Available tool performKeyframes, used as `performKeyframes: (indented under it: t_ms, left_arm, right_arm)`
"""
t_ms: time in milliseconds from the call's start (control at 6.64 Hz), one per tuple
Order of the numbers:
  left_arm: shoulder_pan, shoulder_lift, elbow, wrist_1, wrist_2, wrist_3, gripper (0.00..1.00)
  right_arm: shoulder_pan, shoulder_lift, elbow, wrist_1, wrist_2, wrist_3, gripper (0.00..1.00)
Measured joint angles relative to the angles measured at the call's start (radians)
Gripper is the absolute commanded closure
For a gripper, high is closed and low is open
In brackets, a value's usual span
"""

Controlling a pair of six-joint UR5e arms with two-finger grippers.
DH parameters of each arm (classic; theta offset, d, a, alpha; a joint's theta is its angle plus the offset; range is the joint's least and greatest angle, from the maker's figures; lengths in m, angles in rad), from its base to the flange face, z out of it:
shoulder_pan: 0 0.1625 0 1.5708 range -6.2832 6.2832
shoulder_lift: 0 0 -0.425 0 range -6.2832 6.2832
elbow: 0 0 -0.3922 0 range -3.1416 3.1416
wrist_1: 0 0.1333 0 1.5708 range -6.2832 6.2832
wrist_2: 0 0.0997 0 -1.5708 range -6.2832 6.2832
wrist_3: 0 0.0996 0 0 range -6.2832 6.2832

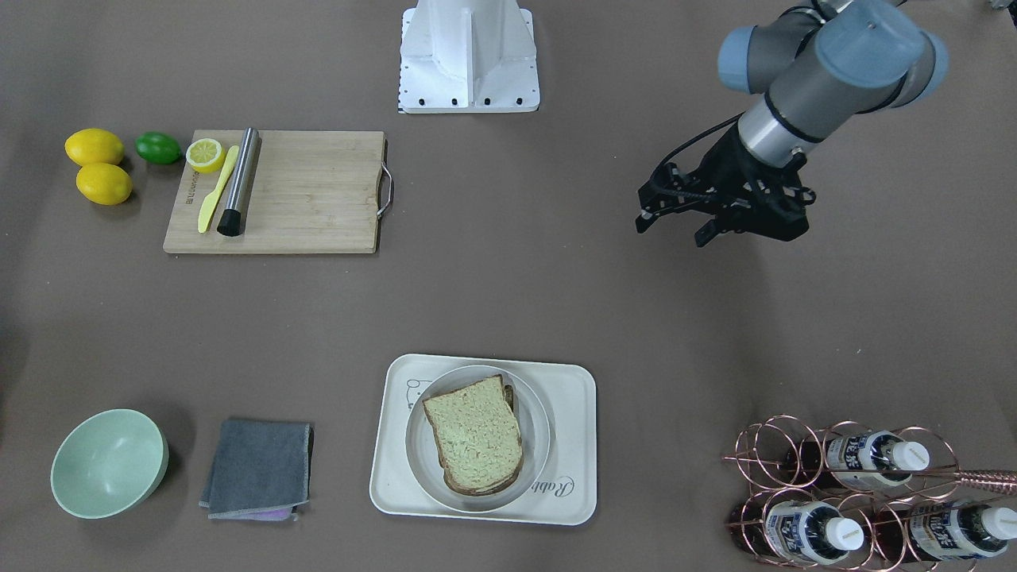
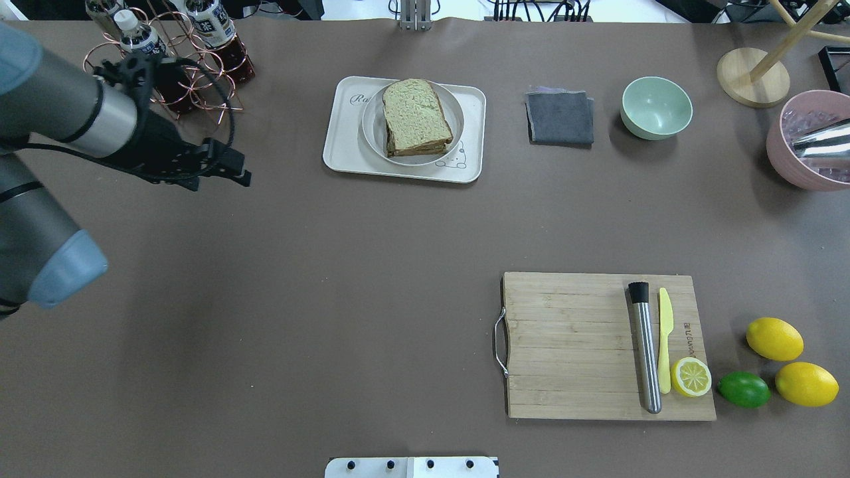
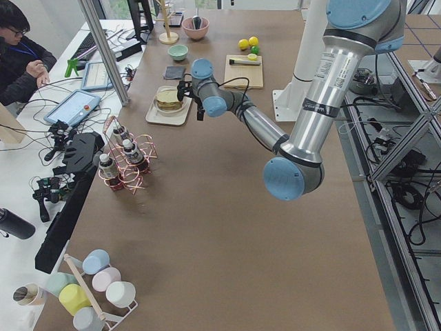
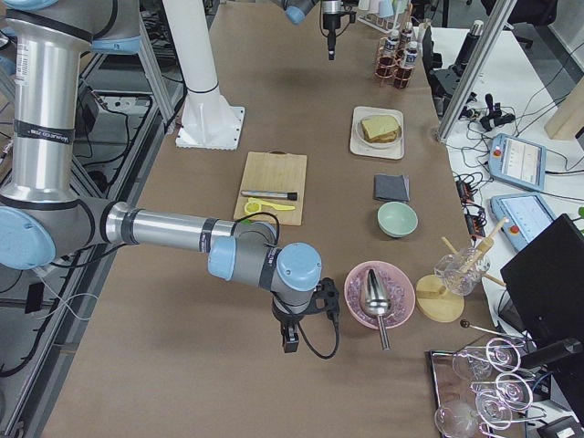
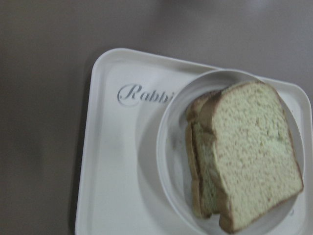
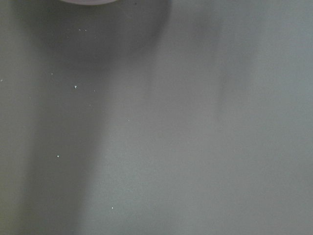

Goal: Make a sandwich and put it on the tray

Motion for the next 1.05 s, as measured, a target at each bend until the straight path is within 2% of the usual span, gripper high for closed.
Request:
performKeyframes:
  t_ms: [151,452,753,1054]
  left_arm:
    - [-0.066,0.117,-0.059,0.033,-0.018,0.147,0.01]
    - [-0.274,0.286,-0.073,0.113,-0.092,0.545,0.01]
    - [-0.480,0.317,-0.050,0.346,-0.107,0.960,0.01]
    - [-0.599,0.337,0.002,0.453,-0.105,1.145,0.01]
  right_arm:
    - [0.000,-0.002,0.000,0.000,-0.001,-0.001,0.00]
    - [0.000,-0.003,-0.001,0.000,-0.003,-0.001,0.00]
    - [0.000,-0.004,-0.003,0.000,-0.003,0.000,0.00]
    - [0.000,-0.004,-0.003,0.000,-0.003,0.000,0.00]
